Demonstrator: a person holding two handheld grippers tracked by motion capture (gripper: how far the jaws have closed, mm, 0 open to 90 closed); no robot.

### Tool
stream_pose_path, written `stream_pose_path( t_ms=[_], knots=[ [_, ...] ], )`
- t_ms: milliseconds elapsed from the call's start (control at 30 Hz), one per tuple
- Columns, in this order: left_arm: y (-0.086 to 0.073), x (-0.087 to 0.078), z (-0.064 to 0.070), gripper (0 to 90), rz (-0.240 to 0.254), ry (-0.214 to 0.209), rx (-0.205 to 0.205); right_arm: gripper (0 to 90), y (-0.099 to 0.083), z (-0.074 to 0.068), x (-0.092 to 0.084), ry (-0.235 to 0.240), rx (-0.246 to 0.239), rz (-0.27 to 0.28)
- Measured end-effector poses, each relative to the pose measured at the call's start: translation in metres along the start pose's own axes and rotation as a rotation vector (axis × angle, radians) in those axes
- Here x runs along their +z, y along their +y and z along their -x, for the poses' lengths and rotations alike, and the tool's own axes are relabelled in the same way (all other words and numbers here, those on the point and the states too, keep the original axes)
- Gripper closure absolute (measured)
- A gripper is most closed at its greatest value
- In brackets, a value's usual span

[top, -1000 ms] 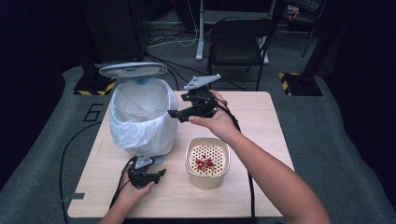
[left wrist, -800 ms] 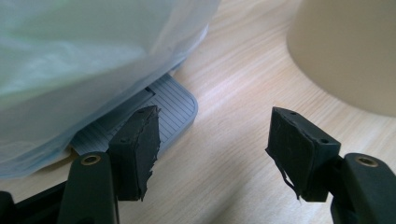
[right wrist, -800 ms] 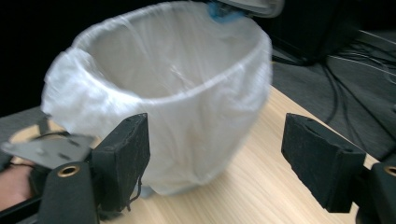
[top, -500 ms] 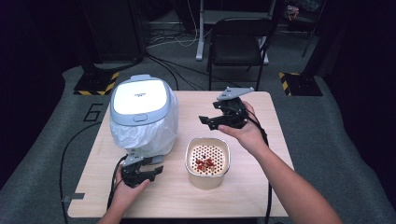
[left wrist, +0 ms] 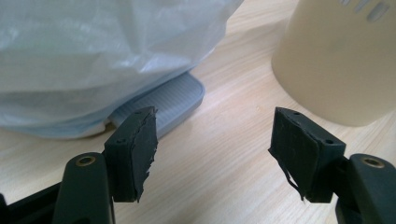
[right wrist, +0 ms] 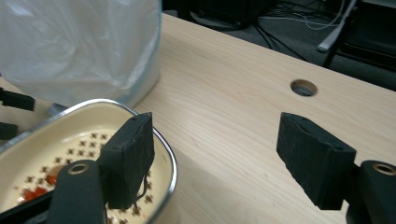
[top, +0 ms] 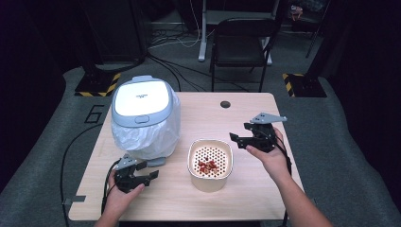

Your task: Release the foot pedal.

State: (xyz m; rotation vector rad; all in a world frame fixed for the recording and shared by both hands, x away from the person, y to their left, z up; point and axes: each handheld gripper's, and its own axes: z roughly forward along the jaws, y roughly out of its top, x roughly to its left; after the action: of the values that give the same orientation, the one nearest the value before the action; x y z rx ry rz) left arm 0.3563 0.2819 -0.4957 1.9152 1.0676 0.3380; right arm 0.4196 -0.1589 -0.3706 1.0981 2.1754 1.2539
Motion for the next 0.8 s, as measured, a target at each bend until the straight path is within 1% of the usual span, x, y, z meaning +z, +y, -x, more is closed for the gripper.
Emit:
stream_pose_path(
  t_ms=[67,100,133,200,233,300,333,367,400,500,533,567,600,633,667,800],
  knots=[
    [-0.001,0.000,-0.002,30.3,-0.004,0.010,-0.009,27.3,-0.010,0.003,-0.002,-0.024,0.002,0.002],
    [-0.003,0.000,-0.001,29.5,-0.001,0.008,-0.038,27.3,-0.014,0.004,-0.002,-0.029,0.007,0.002],
    [-0.003,-0.002,-0.002,28.9,-0.009,0.012,-0.030,27.3,-0.019,0.005,-0.002,-0.039,0.009,0.001],
    [-0.005,-0.006,-0.004,28.9,-0.024,0.014,-0.027,27.3,-0.029,0.008,-0.002,-0.048,0.023,0.001],
    [-0.007,-0.008,-0.005,28.9,-0.019,0.020,-0.035,27.3,-0.034,0.009,-0.001,-0.054,0.029,0.000],
    [-0.011,-0.012,-0.008,28.7,-0.025,0.032,-0.035,27.3,-0.045,0.012,0.000,-0.084,0.030,-0.012],
    [-0.013,-0.014,-0.009,28.5,-0.015,0.045,-0.039,27.3,-0.050,0.013,0.000,-0.097,0.028,-0.013],
    [-0.014,-0.015,-0.011,28.4,-0.017,0.052,-0.042,27.3,-0.054,0.014,0.000,-0.110,0.029,-0.015],
    [-0.015,-0.018,-0.015,28.4,-0.030,0.053,-0.033,27.3,-0.058,0.015,0.000,-0.115,0.030,-0.019],
    [-0.019,-0.022,-0.021,28.4,-0.020,0.076,-0.054,27.3,-0.070,0.018,0.002,-0.136,0.034,-0.034],
    [-0.020,-0.023,-0.024,28.5,-0.011,0.084,-0.070,27.3,-0.074,0.020,0.003,-0.145,0.038,-0.040],
    [-0.021,-0.023,-0.026,28.5,-0.009,0.091,-0.070,27.2,-0.080,0.021,0.003,-0.154,0.045,-0.045],
    [-0.023,-0.024,-0.028,28.5,0.004,0.108,-0.074,27.2,-0.083,0.023,0.004,-0.157,0.053,-0.042],
    [-0.024,-0.024,-0.030,28.5,0.008,0.118,-0.073,27.2,-0.087,0.025,0.004,-0.156,0.072,-0.039],
    [-0.024,-0.025,-0.032,28.5,0.009,0.129,-0.071,27.1,-0.090,0.026,0.005,-0.157,0.080,-0.041],
    [-0.028,-0.025,-0.041,27.2,0.002,0.165,-0.067,26.6,-0.104,0.032,0.010,-0.177,0.091,-0.053]
  ],
)
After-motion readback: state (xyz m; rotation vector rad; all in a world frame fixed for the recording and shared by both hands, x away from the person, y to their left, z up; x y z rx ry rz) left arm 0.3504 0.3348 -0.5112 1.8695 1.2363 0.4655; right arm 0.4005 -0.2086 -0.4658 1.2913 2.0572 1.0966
